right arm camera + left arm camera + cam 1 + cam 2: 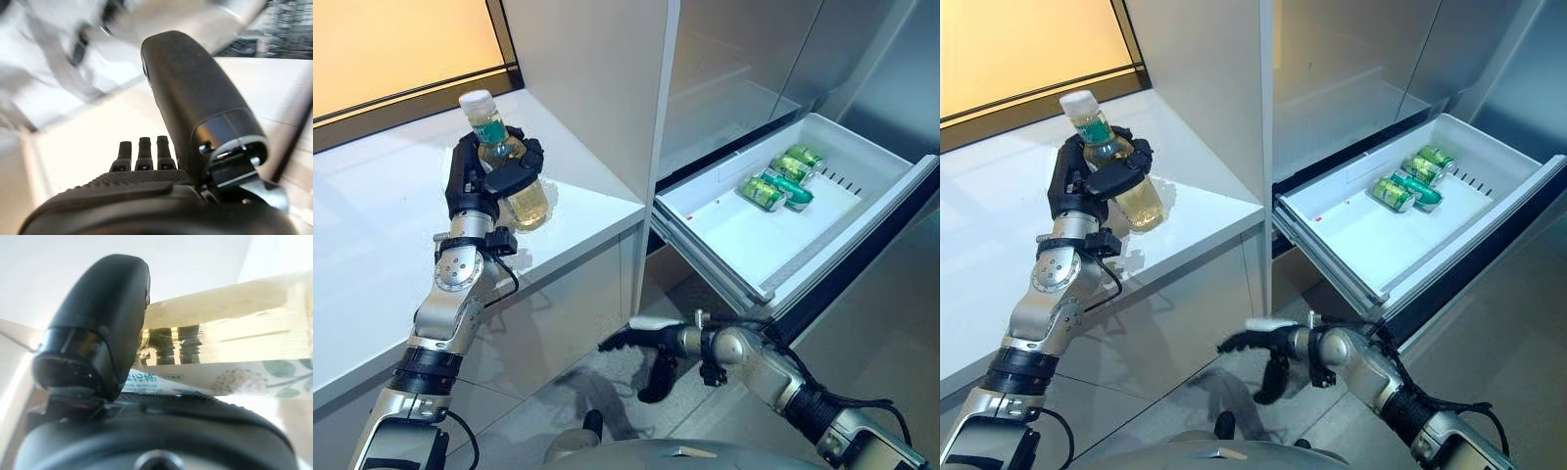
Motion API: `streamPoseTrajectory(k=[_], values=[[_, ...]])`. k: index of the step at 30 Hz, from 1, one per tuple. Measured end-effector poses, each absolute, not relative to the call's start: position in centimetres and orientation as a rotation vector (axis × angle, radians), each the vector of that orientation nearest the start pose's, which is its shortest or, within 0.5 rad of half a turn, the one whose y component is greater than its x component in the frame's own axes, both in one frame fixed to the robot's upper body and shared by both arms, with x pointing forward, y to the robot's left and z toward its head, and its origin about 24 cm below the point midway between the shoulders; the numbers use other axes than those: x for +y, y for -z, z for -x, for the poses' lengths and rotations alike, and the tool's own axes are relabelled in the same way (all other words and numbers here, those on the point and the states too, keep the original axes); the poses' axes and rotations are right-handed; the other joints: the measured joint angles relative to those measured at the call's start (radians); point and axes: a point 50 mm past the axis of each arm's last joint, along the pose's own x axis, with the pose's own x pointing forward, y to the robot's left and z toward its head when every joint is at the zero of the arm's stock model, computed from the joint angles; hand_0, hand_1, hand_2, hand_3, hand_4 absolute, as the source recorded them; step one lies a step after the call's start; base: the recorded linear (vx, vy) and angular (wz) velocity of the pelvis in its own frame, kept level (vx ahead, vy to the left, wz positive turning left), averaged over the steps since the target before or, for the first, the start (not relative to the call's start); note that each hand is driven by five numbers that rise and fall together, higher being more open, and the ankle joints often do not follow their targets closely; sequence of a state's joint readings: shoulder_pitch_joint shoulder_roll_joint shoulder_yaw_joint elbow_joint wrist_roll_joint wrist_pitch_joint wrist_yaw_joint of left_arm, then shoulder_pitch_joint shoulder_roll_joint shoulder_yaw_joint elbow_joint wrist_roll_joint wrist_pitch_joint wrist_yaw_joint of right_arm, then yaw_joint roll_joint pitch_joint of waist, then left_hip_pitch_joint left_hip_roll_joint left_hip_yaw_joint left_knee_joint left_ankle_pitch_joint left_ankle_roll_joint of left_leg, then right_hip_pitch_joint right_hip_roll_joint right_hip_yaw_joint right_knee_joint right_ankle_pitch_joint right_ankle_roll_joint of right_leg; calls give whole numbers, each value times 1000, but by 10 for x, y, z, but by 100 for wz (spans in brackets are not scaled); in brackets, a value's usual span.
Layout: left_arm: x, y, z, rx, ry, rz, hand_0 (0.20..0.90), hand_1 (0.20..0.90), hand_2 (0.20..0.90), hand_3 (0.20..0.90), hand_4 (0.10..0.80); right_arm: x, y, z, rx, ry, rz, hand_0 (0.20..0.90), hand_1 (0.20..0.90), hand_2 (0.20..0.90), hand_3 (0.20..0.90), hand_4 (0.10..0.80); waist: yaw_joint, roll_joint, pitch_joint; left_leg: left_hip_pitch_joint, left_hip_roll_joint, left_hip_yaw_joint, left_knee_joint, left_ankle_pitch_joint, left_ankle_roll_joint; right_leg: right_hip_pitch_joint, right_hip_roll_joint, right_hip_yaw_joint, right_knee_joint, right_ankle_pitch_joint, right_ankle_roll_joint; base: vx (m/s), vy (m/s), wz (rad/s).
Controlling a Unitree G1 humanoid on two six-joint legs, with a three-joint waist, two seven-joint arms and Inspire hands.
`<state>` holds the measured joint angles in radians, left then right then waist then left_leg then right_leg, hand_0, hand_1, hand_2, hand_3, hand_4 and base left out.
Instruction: Put drinks into fridge and close the fridge
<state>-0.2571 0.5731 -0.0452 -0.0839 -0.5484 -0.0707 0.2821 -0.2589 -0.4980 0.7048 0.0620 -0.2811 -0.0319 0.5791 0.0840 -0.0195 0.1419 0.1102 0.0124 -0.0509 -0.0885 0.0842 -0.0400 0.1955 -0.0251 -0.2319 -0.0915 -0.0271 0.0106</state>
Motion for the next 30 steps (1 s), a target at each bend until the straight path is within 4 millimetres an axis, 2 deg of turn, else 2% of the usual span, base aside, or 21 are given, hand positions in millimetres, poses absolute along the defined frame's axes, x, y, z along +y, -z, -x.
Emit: streamPoseTrajectory(k=[4, 11, 13, 21, 27, 30], values=[[217, -177, -283, -437, -37, 15, 300, 300, 300, 200, 100, -74, -42, -242, 24, -1214, 821, 900, 900, 900, 900, 800, 11, 0, 0, 0, -1, 0, 0, 0, 0, 0, 1, 0, 0, 0, 0, 0, 0, 0], [207, -194, -274, -536, 66, 10, 300, 300, 300, 200, 100, -84, -67, -248, 0, -1194, 709, 900, 900, 900, 900, 800, 17, -1, 1, -1, -2, -1, 0, 0, 0, 0, 1, 0, 0, -1, 1, 0, 0, 0], [204, -197, -273, -548, 107, 18, 300, 300, 300, 200, 100, -87, -77, -251, -9, -1182, 615, 900, 900, 900, 900, 800, 17, -1, 2, -1, -2, -1, 0, 0, 0, 0, 2, 0, 0, -1, 1, 0, 0, 0], [197, -194, -269, -534, 274, 55, 300, 300, 300, 200, 100, -95, -114, -254, -106, -1191, 267, 900, 900, 900, 900, 800, 16, 0, 2, -2, -3, -4, 0, 0, 0, 0, 2, -2, 0, -1, 2, 0, 0, 0], [199, -187, -265, -516, 333, 47, 300, 300, 300, 200, 100, -113, -136, -260, -194, -1124, 153, 900, 900, 900, 900, 800, 12, 0, 2, -3, -4, -5, 0, 0, 0, 0, 1, -3, 0, -1, 2, 0, 0, 0], [204, -188, -263, -528, 321, 40, 300, 300, 300, 200, 100, -128, -136, -261, -191, -1037, 141, 900, 900, 900, 900, 800, 11, 0, 2, -3, -4, -5, 0, 0, 0, 0, 1, -3, 0, -1, 2, 0, 0, 0]])
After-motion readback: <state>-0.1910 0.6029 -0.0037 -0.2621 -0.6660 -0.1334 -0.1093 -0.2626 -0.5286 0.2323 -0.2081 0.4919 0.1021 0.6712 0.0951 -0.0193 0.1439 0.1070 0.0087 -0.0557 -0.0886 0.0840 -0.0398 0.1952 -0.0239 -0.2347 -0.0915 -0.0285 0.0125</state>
